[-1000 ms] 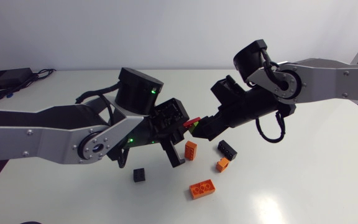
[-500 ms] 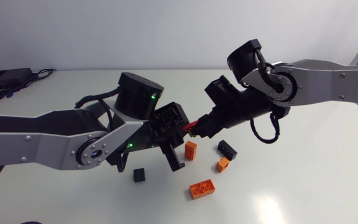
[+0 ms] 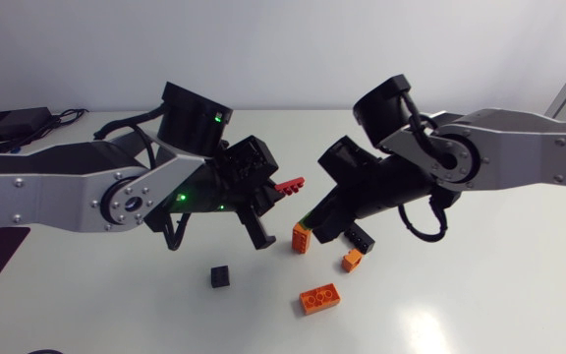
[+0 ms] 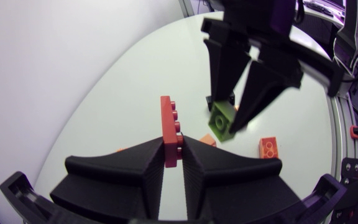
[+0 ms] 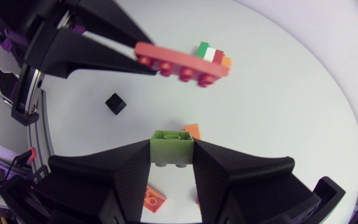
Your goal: Disassemble duplo
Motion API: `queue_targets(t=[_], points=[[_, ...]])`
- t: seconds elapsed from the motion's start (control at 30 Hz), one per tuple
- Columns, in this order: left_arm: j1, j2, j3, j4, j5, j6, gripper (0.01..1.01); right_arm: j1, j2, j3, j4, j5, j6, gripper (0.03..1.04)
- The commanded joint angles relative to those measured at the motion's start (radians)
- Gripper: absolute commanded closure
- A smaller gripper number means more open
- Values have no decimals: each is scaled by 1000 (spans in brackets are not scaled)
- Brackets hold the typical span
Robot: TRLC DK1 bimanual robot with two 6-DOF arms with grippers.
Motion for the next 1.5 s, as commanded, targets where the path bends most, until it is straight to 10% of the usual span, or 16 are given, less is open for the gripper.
queue_targets(t=[0.0,0.47,0.87,1.47], points=[[3,21,-16,-42,12,46,938,-53,-33,-29,2,12,-44,831],[-17,147,-54,-283,1,124,866,-128,43,-15,66,22,-81,823],[45,109,-14,-310,0,124,110,-142,206,4,141,75,-125,818],[186,334,283,-197,0,118,84,-148,338,-13,154,90,-178,795]])
